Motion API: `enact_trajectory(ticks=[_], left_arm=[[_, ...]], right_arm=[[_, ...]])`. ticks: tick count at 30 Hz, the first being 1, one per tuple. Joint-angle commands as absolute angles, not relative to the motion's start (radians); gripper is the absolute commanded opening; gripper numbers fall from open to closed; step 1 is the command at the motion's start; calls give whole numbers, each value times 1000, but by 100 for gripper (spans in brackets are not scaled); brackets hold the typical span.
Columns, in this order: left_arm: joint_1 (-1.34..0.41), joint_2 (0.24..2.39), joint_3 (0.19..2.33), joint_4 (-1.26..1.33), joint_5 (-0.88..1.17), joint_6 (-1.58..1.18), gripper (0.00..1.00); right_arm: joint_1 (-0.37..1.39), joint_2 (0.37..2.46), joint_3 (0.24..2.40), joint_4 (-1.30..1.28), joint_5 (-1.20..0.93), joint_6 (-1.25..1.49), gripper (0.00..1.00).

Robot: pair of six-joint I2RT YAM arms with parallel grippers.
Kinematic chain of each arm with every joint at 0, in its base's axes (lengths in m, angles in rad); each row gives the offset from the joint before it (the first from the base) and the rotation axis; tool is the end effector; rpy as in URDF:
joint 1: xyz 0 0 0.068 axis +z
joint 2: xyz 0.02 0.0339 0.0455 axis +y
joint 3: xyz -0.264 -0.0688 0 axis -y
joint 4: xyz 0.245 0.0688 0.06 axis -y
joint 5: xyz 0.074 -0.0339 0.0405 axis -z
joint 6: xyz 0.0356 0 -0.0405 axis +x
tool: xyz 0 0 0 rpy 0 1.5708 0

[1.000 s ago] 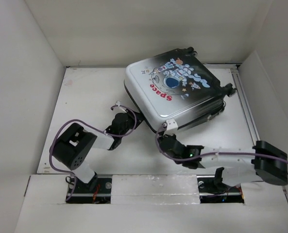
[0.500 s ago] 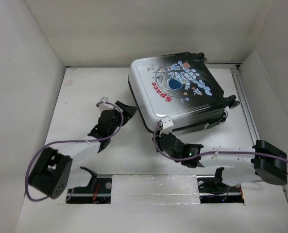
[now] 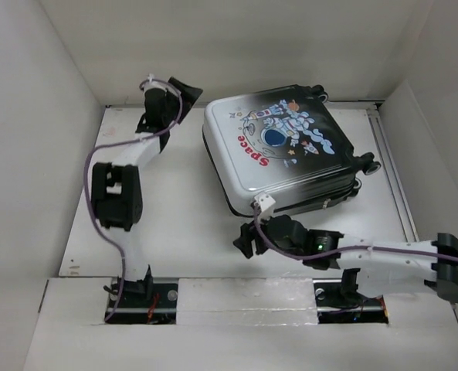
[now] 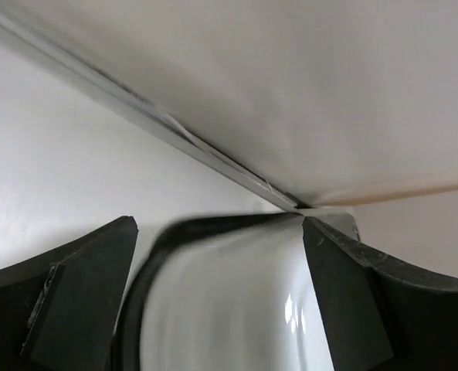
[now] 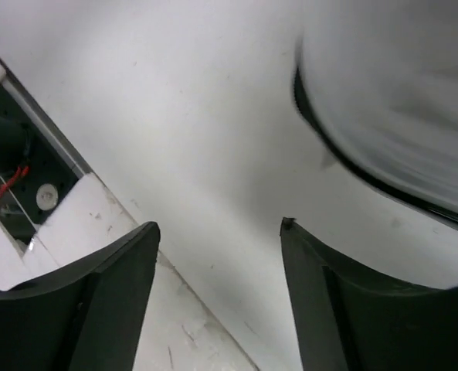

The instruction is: Pack the luggage

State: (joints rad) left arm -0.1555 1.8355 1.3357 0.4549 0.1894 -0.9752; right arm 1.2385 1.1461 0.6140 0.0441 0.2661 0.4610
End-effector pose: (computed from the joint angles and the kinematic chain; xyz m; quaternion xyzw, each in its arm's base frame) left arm 0.4353 -0.0750 0.2987 -0.2268 0.6860 -0.4263 0.5443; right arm 0.0899 0.2318 0.2307 -0.2587 0.8119 0.3086 0.4226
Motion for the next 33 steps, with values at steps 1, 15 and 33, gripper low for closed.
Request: enact_trajectory(ticks=[1, 15, 33], left_arm=[[-137, 2024, 1628, 227, 340, -845, 84], [-199, 2503, 2260, 218, 670, -750, 82], [-342, 1864, 1178, 771, 582, -727, 75]], right_arm=[[1223, 1007, 698, -151, 380, 497, 68], [795, 683, 575, -517, 680, 830, 0], [362, 1406, 994, 124, -185, 161, 0]])
